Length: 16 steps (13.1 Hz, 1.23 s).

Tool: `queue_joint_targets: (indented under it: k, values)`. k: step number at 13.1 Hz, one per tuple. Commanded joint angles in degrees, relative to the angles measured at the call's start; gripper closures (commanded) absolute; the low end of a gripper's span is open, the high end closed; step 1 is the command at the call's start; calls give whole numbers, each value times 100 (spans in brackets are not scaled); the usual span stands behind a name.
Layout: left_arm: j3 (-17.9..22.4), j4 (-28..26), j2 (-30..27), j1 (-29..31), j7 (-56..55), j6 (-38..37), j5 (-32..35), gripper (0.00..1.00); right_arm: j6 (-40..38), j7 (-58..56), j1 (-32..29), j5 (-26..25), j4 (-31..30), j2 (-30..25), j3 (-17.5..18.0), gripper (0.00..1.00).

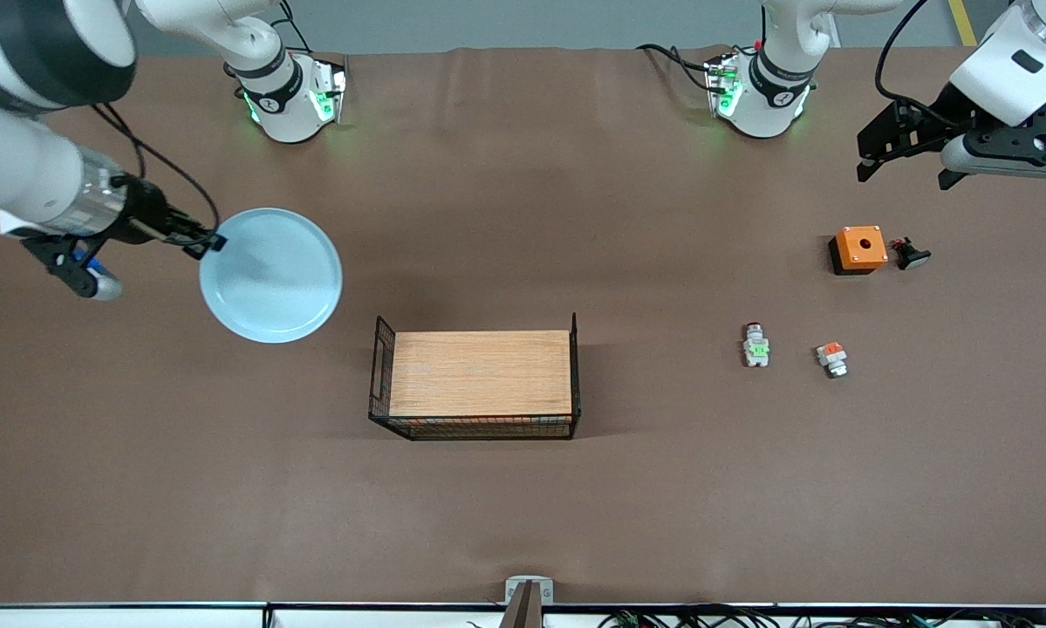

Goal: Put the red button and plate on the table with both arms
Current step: 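Carry the blue plate out of the box with the right gripper, then lower the blue plate flat onto the table with the right gripper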

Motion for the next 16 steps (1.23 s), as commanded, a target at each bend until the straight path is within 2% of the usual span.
queue_joint_targets:
  k: [1,7,11,15,16]
  values:
    - [-107,-204,-170,21,-134,76,183,0,260,-1159,12,140,-413,-144,-441,100]
    - [-107,-187,-196,30,-135,67,122,0,1797,-3840,-173,140,-1582,-66,-1109,100]
    - [-107,-187,-196,21,-144,50,43,0,2343,-5090,-515,175,-1733,320,-1181,100]
    - [-107,-187,-196,21,-144,50,-54,0,2835,-6617,-989,1061,-1716,1145,-1172,100]
    - [-107,-187,-187,21,-144,50,-54,0,2941,-7022,-1103,1411,-1716,1383,-1163,100]
